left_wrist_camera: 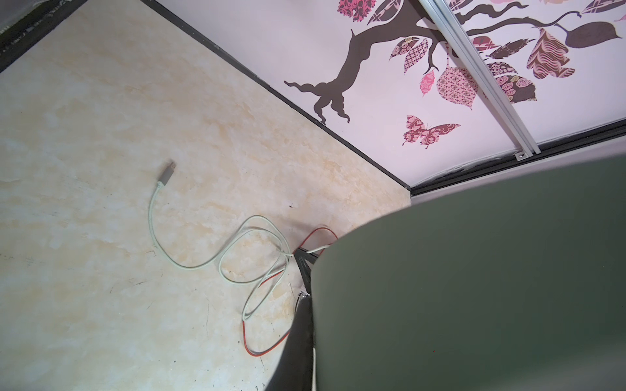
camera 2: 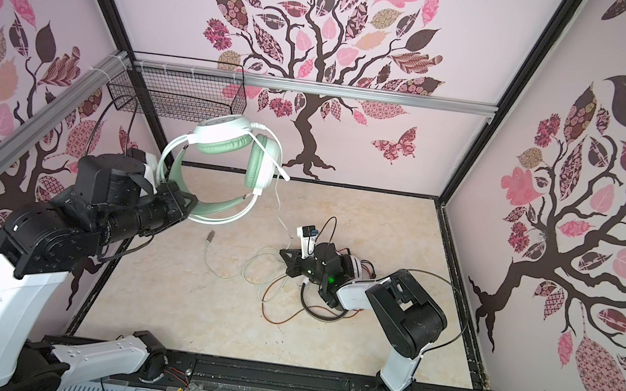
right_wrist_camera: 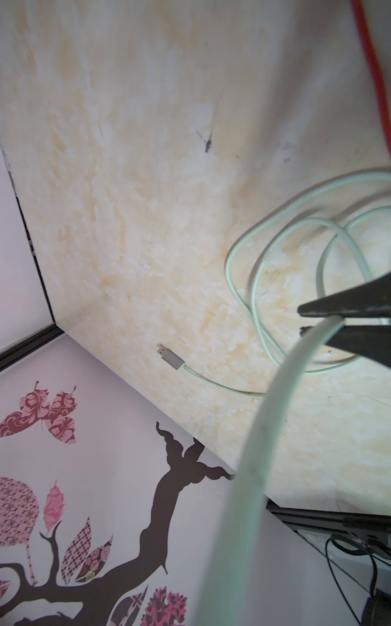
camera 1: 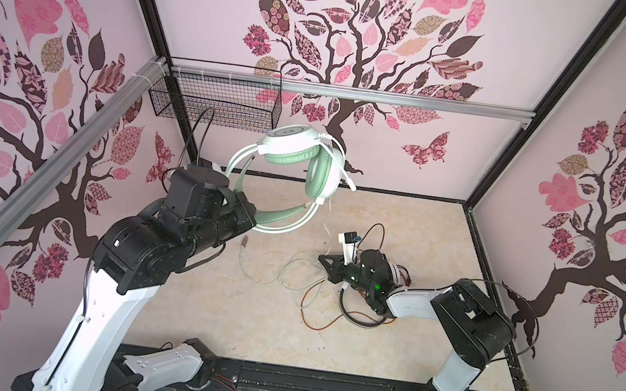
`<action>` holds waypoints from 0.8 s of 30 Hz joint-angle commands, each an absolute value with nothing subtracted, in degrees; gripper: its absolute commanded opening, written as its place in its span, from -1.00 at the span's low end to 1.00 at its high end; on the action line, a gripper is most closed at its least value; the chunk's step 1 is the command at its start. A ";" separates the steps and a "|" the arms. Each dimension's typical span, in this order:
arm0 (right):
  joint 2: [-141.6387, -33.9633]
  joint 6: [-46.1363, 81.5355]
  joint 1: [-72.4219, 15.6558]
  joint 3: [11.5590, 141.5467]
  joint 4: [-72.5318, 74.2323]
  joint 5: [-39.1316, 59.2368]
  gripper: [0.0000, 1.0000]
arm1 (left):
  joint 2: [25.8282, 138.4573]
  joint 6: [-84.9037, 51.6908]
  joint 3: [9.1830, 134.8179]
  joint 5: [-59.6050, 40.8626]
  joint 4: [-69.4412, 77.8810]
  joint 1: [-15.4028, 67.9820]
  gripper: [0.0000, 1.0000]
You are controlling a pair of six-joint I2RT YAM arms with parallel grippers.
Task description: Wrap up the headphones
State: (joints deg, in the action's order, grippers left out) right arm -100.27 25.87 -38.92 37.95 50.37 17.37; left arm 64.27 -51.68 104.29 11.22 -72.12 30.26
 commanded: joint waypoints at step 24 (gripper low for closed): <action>-67.82 20.65 -60.85 37.09 -11.78 -14.04 -1.00 | 84.92 -34.62 117.82 7.34 -81.21 29.99 -1.00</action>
